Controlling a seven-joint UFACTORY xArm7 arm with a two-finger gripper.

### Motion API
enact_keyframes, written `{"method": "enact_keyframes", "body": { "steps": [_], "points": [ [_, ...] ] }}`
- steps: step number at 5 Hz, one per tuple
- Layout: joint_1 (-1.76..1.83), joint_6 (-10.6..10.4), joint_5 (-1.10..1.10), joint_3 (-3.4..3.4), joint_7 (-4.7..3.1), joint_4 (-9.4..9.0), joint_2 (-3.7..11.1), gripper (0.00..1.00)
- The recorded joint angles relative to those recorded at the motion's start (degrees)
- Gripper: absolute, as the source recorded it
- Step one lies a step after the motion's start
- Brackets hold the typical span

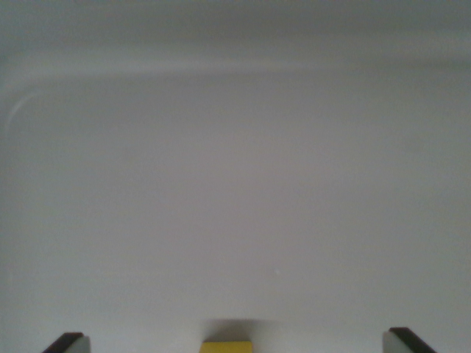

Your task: Pick yellow cube

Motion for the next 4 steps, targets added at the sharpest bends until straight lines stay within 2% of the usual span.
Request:
{"method": "enact_keyframes", "body": {
  "steps": [1,2,3,4],
  "points": [
    [0.20,-2.57,0.13,0.13,-0.26,-2.48,0.45,0.00],
    [0.20,-2.57,0.13,0.13,-0.26,-2.48,0.45,0.00],
    [0.40,-5.07,0.26,0.25,-0.52,-4.89,0.90,0.00],
    [0.40,-5.07,0.26,0.25,-0.52,-4.89,0.90,0.00]
  ]
}}
